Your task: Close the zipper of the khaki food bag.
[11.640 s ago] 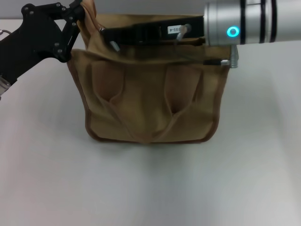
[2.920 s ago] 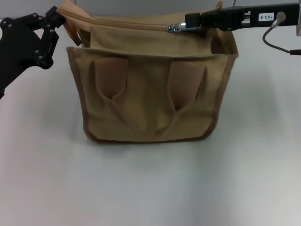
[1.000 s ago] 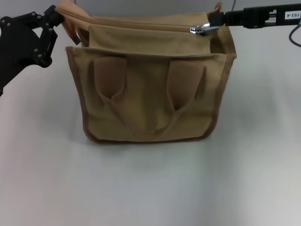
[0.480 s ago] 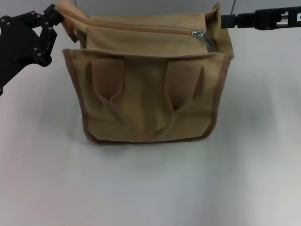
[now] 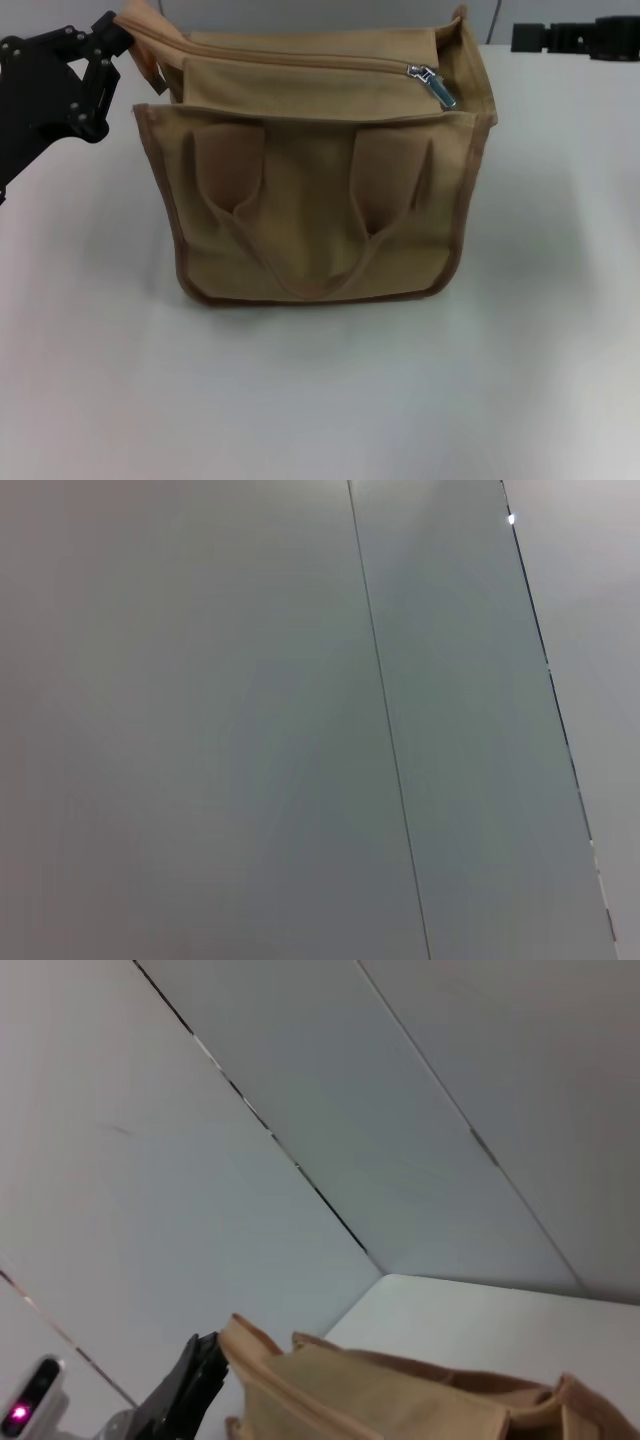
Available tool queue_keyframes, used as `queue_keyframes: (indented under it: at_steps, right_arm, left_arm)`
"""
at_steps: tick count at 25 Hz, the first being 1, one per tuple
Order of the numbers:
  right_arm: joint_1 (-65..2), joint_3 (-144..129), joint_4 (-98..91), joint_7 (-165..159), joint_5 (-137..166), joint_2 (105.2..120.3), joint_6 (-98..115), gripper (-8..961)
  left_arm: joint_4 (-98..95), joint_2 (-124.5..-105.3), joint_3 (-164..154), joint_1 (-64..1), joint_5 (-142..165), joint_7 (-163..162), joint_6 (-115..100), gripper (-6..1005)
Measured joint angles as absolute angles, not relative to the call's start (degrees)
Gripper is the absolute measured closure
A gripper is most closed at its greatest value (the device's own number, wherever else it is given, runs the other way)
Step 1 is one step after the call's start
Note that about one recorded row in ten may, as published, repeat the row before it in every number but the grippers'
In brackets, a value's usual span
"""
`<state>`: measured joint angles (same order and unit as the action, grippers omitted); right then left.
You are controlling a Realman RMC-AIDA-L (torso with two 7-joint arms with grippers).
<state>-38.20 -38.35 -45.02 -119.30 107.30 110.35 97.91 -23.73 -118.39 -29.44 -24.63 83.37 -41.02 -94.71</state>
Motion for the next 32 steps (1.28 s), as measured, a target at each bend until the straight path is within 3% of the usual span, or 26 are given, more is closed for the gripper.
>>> queue_keyframes:
  at_steps: [4, 11, 17, 21, 22, 27, 32]
  right_arm:
    - [-37.18, -38.06, -43.88, -116.31, 107.04, 110.63, 100.0, 821]
    - [-32.94, -37.97, -43.65, -106.57, 103.25, 112.43, 103.6, 547]
    - [-28.88, -38.15, -43.12, -94.43, 100.84, 114.48, 105.54, 368]
    - [-28.1, -38.1, -42.69, -90.67, 100.9, 115.35, 105.62, 250]
    - [-28.03, -37.98, -41.79, -88.63, 100.93, 115.57, 105.64, 221]
    - [-27.99, -38.68, -39.27, -84.77, 101.33, 115.51, 105.83, 222]
    - [-27.49, -39.78, -38.58, -79.5, 101.87, 116.03, 108.02, 222]
  left_arm:
    - [-23.73, -118.38, -29.44, -24.49, 83.37, -42.55, -94.71, 974]
    - [-24.15, -118.19, -29.44, -23.14, 83.46, -47.25, -95.61, 975]
    - [-25.26, -115.78, -30.59, -22.58, 84.76, -60.95, -95.86, 926]
    - [-27.37, -114.01, -31.77, -21.95, 85.09, -68.59, -96.41, 787]
    - [-28.98, -112.57, -33.09, -21.72, 85.92, -74.08, -97.72, 752]
    - [-33.56, -109.53, -34.51, -21.63, 91.73, -84.14, -106.02, 588]
    - [-33.86, -108.82, -34.81, -21.92, 94.2, -85.45, -113.48, 436]
